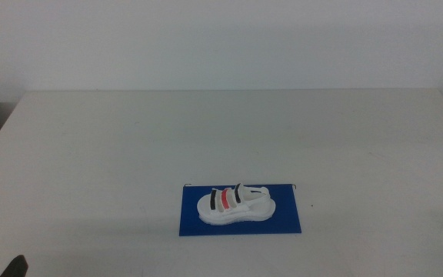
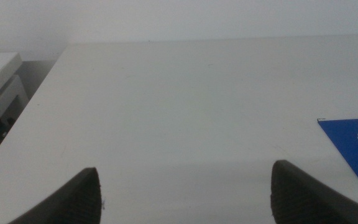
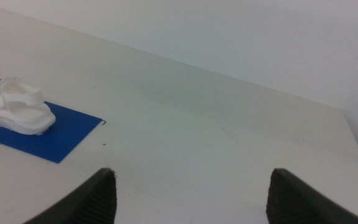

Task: Use one arm to grab the shoe from the table and place it on the mat.

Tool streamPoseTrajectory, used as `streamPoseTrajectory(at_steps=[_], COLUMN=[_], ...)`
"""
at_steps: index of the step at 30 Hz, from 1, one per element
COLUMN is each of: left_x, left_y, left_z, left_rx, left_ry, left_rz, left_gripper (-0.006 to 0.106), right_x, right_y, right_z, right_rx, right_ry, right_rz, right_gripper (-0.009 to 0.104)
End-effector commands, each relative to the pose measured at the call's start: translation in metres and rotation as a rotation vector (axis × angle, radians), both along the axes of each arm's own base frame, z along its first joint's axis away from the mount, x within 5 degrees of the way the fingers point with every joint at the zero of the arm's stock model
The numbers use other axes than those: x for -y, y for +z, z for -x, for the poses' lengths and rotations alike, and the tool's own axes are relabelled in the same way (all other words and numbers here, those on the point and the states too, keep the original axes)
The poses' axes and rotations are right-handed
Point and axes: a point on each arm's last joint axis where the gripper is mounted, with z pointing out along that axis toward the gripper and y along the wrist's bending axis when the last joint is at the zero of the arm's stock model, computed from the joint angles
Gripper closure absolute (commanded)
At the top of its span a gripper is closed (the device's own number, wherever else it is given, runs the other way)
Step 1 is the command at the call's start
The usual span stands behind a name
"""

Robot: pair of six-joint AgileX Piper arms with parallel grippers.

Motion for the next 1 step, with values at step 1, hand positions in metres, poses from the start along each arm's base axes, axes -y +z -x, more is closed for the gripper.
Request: streamPoseTrajectory(at_steps=[1], left_x=[-0.0003], left_y=[0.0055], left_z=[-0.0007], left_rx=[0.084], left_ry=[0.003], left_rz=[0.016], left_gripper=[0.007], right_x=[0.0009], right_y=[0.0069], right_z=[0.0007], right_rx=[0.102], right_ry=[-0.009], right_rz=[-0.004], right_gripper=[0.033])
